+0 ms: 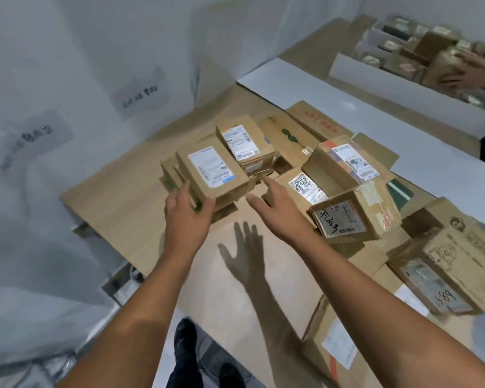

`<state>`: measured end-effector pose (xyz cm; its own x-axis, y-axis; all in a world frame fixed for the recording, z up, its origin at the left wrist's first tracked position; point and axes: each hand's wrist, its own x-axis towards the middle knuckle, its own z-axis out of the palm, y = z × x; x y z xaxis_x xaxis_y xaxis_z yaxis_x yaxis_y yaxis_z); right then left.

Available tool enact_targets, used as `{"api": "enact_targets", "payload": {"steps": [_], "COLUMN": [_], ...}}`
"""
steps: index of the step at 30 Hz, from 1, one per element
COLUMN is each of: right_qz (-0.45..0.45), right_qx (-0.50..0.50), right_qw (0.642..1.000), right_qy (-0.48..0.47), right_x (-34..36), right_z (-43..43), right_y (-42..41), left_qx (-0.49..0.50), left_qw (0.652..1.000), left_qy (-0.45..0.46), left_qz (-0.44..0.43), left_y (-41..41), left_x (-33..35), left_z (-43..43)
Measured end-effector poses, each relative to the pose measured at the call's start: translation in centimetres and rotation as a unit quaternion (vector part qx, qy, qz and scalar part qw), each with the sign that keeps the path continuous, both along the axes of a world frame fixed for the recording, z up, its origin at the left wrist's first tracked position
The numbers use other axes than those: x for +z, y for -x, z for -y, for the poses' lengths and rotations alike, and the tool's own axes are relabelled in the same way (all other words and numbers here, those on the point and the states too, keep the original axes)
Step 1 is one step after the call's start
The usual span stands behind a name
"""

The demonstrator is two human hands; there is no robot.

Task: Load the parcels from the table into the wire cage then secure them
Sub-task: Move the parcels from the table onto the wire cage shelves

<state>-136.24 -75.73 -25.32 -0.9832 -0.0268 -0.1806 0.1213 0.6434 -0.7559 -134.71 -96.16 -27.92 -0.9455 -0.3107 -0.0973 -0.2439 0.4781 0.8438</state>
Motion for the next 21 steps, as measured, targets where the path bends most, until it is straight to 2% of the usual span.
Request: {"api": "enact_targets", "payload": {"steps": [4,7,15,18,21], "right_qz": [-0.03,-0.015,0.034,0.035,0.034], "right_qx": [-0.027,-0.021,-0.015,-0.022,-0.066], "right_qw": [0.999,0.996,0.98,0.979,0.985], "right_qy": [-0.029,-0.081,-0.193,-0.198,-0.154], "right_x": [0.5,0.4,-2.5,-3.6,-4.2], "right_z": [2.5,4.4,7.3,8.0,8.5], "right_y": [5.2,8.8,12.5,12.2,11.9], "left_qx": [0.012,-0.008,-0.055,-0.06,-0.059], "left_qw": [1.0,0.998,0.997,0.996,0.994], "left_qy": [0.004,0.011,-0.005,-0.04,-0.07], "left_qz": [0.022,0.06,0.05,0.048,0.054], "left_y": [5.5,8.3,9.0,9.0,9.1], "left_x": [-1.0,-2.7,-7.3,-7.2,-6.6], "left_z": [-0.2,-0.4,1.0,1.2,1.2]}}
